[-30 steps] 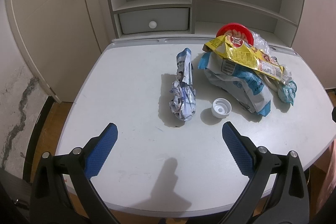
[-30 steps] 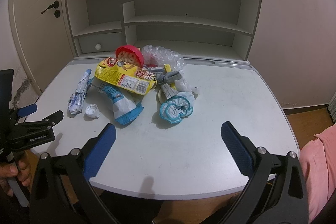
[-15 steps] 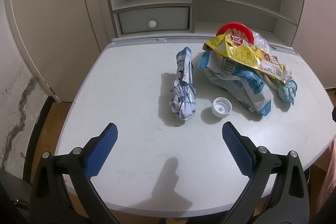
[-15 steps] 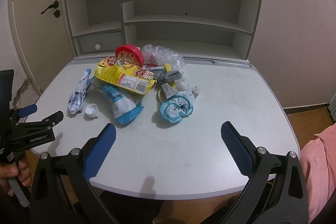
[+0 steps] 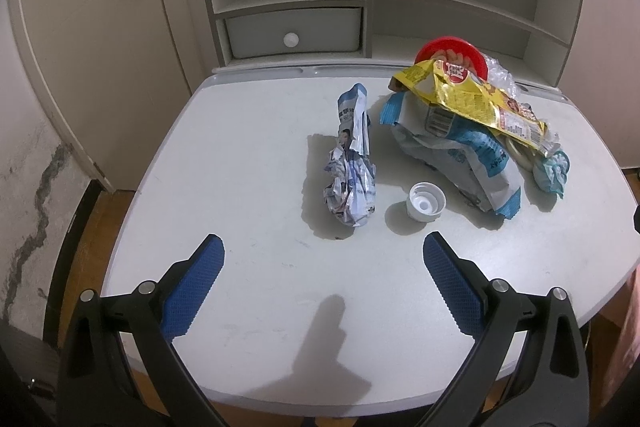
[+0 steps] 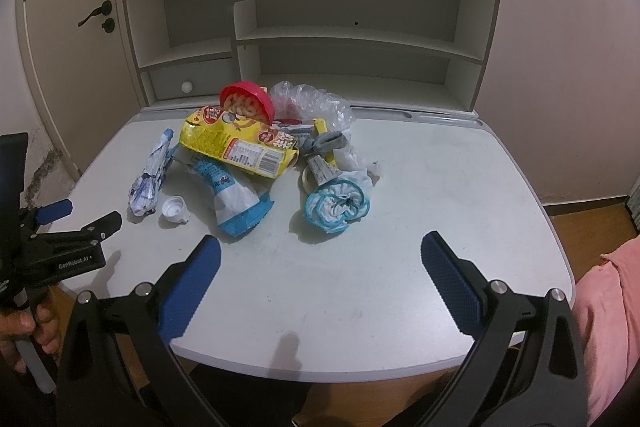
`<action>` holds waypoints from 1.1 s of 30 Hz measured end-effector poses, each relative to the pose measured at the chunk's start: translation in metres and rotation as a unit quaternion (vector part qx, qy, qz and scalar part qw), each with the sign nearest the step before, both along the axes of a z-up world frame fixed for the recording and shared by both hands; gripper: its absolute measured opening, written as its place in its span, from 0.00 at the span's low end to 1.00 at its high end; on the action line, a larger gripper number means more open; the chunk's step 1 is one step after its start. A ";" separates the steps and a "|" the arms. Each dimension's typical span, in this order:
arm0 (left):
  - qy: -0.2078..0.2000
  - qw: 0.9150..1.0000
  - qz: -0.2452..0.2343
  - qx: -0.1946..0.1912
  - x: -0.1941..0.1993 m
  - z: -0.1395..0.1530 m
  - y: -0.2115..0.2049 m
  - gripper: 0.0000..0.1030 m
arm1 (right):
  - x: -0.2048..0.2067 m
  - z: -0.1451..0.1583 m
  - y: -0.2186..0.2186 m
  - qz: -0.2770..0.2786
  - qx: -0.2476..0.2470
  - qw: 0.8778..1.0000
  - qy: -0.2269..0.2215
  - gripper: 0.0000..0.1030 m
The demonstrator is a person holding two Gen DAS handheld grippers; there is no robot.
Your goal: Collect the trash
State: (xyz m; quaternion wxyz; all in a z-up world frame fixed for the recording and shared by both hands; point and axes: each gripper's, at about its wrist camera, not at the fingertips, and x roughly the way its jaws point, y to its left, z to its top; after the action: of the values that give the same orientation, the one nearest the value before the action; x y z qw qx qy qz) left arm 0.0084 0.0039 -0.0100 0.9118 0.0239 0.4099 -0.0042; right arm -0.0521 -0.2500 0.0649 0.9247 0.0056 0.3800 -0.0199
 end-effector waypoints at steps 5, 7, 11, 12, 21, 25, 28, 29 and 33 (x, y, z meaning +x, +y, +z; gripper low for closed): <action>0.009 1.000 0.002 -0.001 0.010 -0.003 0.004 0.94 | 0.003 -0.006 -0.003 0.003 0.006 1.000 0.004 0.94; 0.019 1.000 -0.004 -0.007 0.018 -0.006 0.006 0.94 | 0.004 -0.008 -0.005 0.005 0.010 1.000 0.006 0.94; 0.036 0.999 -0.010 -0.010 0.036 -0.013 0.006 0.94 | 0.011 -0.014 -0.012 0.010 0.019 1.000 0.015 0.94; 0.039 0.999 -0.010 -0.008 0.043 -0.015 0.005 0.94 | 0.013 -0.016 -0.013 0.012 0.021 1.000 0.017 0.94; 0.055 0.998 0.003 -0.009 0.106 -0.025 0.006 0.94 | 0.036 -0.040 -0.029 0.013 0.037 0.998 0.051 0.94; 0.059 0.998 -0.010 -0.012 0.123 -0.032 0.005 0.66 | 0.045 -0.046 -0.032 0.020 0.050 0.997 0.055 0.94; 0.061 0.996 -0.031 -0.059 0.124 -0.034 0.010 0.28 | 0.055 -0.046 -0.033 0.028 0.052 0.996 0.059 0.89; 0.056 0.997 -0.025 -0.050 0.122 -0.032 0.011 0.27 | 0.060 -0.044 -0.032 0.031 0.051 0.996 0.060 0.87; 0.032 0.998 -0.029 -0.041 0.110 -0.023 0.014 0.27 | 0.080 -0.025 -0.009 0.083 0.047 0.994 0.052 0.87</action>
State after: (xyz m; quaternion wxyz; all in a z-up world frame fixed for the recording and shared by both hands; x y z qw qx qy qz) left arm 0.1187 0.0179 -0.0329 0.8977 -0.0019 0.4378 -0.0488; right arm 0.0283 -0.2594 0.0398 0.9009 0.0168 0.4271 0.0750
